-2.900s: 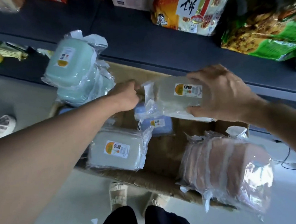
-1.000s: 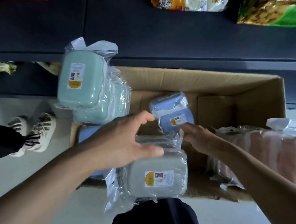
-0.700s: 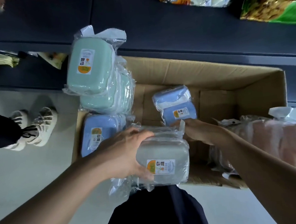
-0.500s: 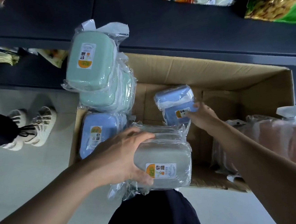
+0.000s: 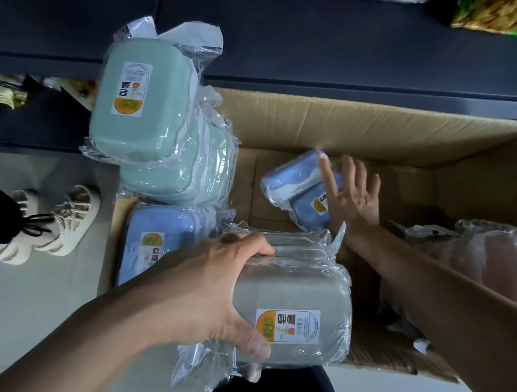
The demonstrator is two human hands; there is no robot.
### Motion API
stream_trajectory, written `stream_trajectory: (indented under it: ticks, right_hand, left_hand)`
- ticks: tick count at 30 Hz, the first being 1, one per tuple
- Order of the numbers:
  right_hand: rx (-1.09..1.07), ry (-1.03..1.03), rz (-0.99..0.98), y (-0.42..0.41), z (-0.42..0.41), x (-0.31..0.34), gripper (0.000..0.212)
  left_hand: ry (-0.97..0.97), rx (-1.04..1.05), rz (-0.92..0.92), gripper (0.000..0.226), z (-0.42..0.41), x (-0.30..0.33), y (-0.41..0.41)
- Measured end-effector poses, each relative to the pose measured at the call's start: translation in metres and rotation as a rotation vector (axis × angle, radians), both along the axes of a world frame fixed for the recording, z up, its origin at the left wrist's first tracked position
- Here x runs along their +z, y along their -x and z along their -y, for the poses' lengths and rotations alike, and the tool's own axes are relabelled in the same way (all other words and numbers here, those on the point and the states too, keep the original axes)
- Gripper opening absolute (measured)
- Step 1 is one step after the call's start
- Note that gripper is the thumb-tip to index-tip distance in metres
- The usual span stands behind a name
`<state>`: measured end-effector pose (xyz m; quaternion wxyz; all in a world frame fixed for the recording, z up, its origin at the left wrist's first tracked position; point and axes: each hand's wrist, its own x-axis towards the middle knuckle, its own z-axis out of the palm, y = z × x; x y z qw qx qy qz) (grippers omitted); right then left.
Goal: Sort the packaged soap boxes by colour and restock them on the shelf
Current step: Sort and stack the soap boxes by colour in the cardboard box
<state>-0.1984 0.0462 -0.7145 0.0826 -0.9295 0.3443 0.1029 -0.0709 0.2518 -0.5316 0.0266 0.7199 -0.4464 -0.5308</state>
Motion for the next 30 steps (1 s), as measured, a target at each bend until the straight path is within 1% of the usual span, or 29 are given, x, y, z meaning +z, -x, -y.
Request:
stream_trajectory:
  ticks: [2,3,4,6,8,10,12,13,15,17,19,20,22,24,26,28,30]
  right_hand:
    - [0.195,0.069,-0.024,-0.002,0.003,-0.006,0.09]
    - [0.247,0.083,-0.011,-0.003,0.006,-0.007,0.092]
    - [0.246,0.049,-0.005,-0.007,0.008,-0.003,0.093]
    - [0.234,0.035,0.078,-0.019,0.011,0.008,0.087]
    - [0.305,0.066,0.16,-0.028,0.016,0.016,0.082]
    - [0.426,0.05,0.083,-0.041,0.02,0.017,0.082]
    - [0.492,0.001,-0.074,-0.05,0.023,0.014,0.076]
    - [0.493,0.007,-0.128,-0.052,0.023,0.014,0.07]
    - [0.495,0.04,-0.114,-0.054,0.025,0.014,0.059]
    - [0.467,0.056,-0.01,-0.051,0.03,0.02,0.047]
    - [0.409,0.094,0.15,-0.04,0.034,0.028,0.038]
    - [0.379,0.122,0.198,-0.031,0.035,0.032,0.036]
    - [0.356,0.176,0.206,-0.01,0.032,0.036,0.037]
    - [0.363,0.168,0.134,0.007,0.028,0.038,0.047]
    - [0.362,0.09,0.082,0.016,0.027,0.04,0.058]
    - [0.317,-0.038,0.108,0.016,0.025,0.044,0.06]
    - [0.132,-0.293,0.076,0.009,0.024,0.046,0.062]
  left_hand:
    - [-0.002,0.001,-0.001,0.104,0.001,0.0,0.0]
    - [-0.007,0.0,-0.003,0.104,0.001,0.0,0.0]
    - [-0.011,-0.003,-0.003,0.104,0.001,0.0,0.0]
    - [-0.017,0.0,-0.004,0.103,0.001,0.001,-0.001]
    - [-0.023,-0.001,-0.005,0.104,0.003,0.002,-0.001]
    - [-0.025,-0.011,0.007,0.105,0.004,0.001,-0.001]
    - [-0.031,-0.016,0.018,0.104,0.006,0.0,-0.002]
    - [-0.034,-0.019,0.021,0.103,0.007,0.0,-0.002]
    - [-0.038,-0.025,0.022,0.101,0.007,0.001,-0.001]
    - [-0.043,-0.025,0.023,0.101,0.007,0.002,-0.001]
    - [-0.05,-0.024,0.029,0.103,0.007,0.003,-0.002]
    - [-0.049,-0.023,0.032,0.103,0.007,0.004,-0.002]
    - [-0.036,-0.027,0.038,0.103,0.006,0.004,-0.001]
    - [-0.029,-0.032,0.046,0.104,0.007,0.004,-0.001]
    - [-0.038,-0.035,0.044,0.104,0.008,0.004,-0.002]
    - [-0.036,-0.031,0.035,0.103,0.009,0.004,-0.002]
    - [-0.03,-0.032,0.034,0.104,0.009,0.003,-0.003]
